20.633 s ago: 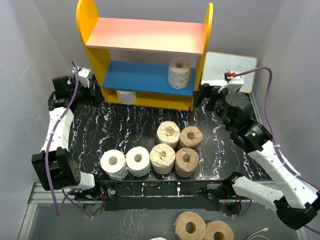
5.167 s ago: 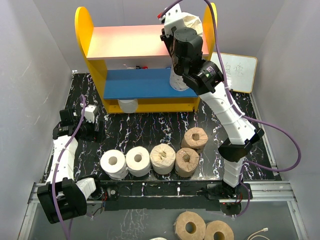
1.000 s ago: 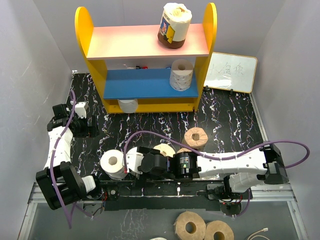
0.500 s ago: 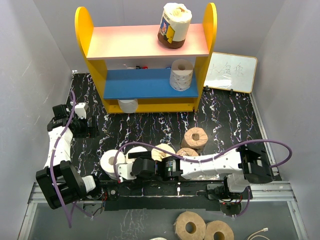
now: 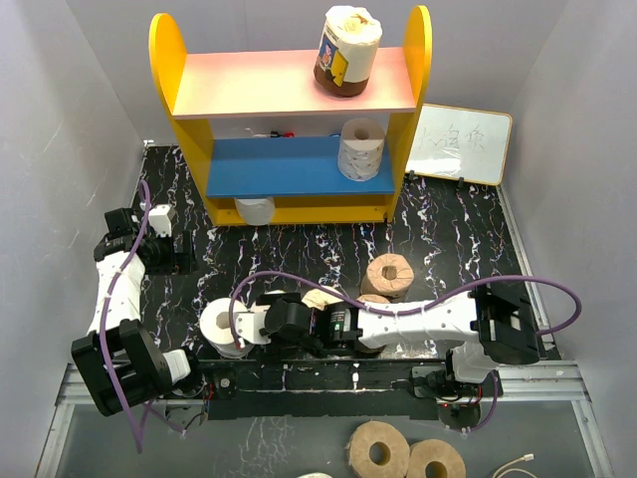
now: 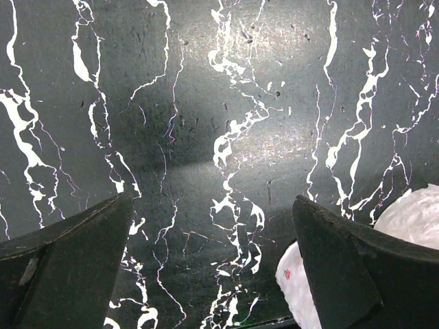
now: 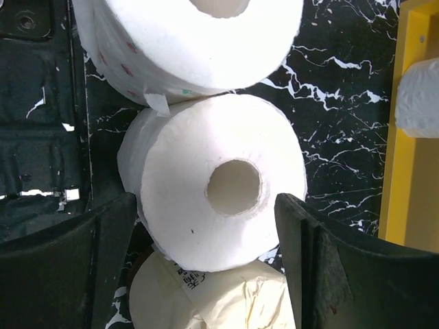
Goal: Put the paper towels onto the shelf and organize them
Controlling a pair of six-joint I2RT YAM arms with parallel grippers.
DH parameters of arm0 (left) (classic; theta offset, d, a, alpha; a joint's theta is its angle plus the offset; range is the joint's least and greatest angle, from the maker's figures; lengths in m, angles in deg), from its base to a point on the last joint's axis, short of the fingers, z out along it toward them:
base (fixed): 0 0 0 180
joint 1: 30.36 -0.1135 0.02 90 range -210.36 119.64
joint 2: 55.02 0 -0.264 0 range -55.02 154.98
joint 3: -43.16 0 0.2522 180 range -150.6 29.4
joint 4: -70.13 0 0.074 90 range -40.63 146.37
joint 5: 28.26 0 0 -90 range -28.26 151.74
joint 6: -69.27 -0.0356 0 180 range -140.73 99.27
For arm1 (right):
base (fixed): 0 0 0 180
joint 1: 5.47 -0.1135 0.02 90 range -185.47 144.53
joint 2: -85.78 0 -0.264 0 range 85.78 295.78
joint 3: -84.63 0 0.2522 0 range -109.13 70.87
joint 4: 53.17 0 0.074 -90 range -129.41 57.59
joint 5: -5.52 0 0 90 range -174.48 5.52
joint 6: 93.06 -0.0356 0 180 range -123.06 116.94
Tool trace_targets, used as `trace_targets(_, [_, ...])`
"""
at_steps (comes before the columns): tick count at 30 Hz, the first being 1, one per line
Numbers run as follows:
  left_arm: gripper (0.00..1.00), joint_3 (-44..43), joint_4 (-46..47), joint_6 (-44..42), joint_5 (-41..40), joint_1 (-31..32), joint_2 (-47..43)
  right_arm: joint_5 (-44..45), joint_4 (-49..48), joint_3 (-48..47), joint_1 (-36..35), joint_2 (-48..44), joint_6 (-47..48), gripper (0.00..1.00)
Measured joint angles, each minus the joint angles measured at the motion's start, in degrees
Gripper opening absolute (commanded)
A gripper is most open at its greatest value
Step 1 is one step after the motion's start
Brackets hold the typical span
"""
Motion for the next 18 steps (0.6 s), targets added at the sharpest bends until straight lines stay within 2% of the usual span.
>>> trace_targets(8, [0.99,0.00,0.00,0.00,-0.02,-0.02,0.00,-2.36,0.22,-0.74,0.26,4.07,0.15,0.72])
trace_targets(11, [0.99,0.00,0.00,-0.02,0.00,-0.04,0.04,-2.97,0.31,-0.98,0.44,5.14,0.17,0.63])
trace_targets(18, [0.99,0.00,0.00,-0.02,0.00,-0.04,0.11,-1.70,2.97,-3.87,0.74,6.12,0.50,0.34])
